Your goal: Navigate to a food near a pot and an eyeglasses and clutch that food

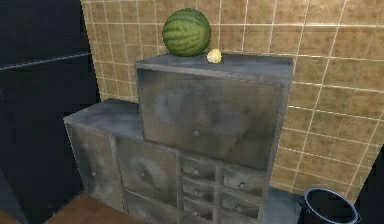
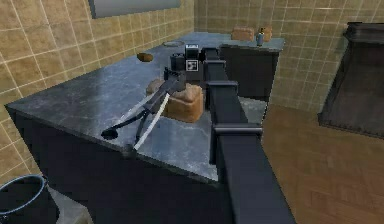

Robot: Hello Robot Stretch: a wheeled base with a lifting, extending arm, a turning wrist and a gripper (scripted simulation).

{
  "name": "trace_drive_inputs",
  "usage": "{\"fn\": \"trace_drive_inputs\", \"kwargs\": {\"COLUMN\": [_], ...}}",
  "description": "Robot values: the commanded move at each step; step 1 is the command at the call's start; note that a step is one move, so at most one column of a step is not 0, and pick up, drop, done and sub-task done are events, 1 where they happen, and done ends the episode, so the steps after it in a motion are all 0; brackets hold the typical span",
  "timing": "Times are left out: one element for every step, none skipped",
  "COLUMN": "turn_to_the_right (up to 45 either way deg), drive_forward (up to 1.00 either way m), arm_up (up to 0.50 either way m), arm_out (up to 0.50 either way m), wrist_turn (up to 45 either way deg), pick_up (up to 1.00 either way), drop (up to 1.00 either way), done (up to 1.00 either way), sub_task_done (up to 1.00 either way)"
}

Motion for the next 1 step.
{"fn": "trace_drive_inputs", "kwargs": {"turn_to_the_right": [0.0], "drive_forward": [0.00], "arm_up": [0.00], "arm_out": [0.00], "wrist_turn": [45.0], "pick_up": [0.00], "drop": [0.00], "done": [0.00], "sub_task_done": [0.00]}}
